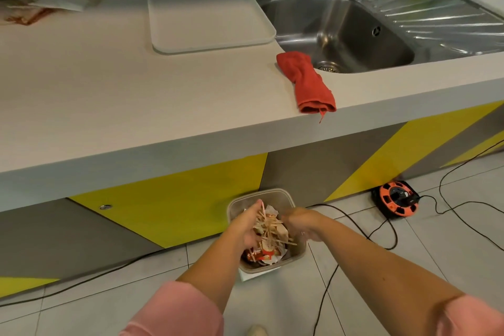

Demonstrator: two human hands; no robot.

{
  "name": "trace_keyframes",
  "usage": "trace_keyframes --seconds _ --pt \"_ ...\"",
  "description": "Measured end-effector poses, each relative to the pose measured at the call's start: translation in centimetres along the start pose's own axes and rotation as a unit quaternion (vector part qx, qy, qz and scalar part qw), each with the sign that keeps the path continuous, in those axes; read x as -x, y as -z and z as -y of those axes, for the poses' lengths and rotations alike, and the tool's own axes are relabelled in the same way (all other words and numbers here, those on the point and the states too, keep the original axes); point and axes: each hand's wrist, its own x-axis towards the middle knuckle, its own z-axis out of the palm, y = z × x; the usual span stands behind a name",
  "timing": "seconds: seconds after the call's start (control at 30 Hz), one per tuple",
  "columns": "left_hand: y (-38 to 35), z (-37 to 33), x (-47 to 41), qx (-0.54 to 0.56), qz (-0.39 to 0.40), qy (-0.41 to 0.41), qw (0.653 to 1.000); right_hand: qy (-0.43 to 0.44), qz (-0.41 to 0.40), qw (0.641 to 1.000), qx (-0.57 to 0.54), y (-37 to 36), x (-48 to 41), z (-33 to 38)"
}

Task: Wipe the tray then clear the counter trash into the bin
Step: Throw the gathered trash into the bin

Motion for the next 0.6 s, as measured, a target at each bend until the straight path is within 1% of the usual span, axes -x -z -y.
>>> trace_keyframes --seconds 0.1,0.2,0.27,0.37,0.5,0.6 --pt "0.5 -0.5 0.7 -0.010 -0.014 -0.004 1.000 0.027 -0.003 0.999 0.037 0.0 0.7 0.8" --pt "1.1 -0.8 1.4 -0.035 -0.055 -0.039 0.997 0.056 -0.010 0.996 0.075 0.0 1.4 2.0" --pt "1.5 -0.9 1.9 -0.046 -0.059 -0.064 0.995 0.054 -0.006 0.994 0.091 0.0 2.1 2.9" --pt "2.1 -1.1 2.9 -0.110 -0.063 -0.099 0.987 0.054 0.017 0.984 0.170 -0.4 3.1 4.6" --pt "3.2 -1.9 5.4 -0.219 -0.086 -0.157 0.959 0.101 0.010 0.966 0.236 -1.4 4.3 7.3" --pt "4.5 -2.8 7.1 -0.312 -0.115 -0.193 0.923 0.130 0.012 0.949 0.288 -2.5 5.4 9.5"
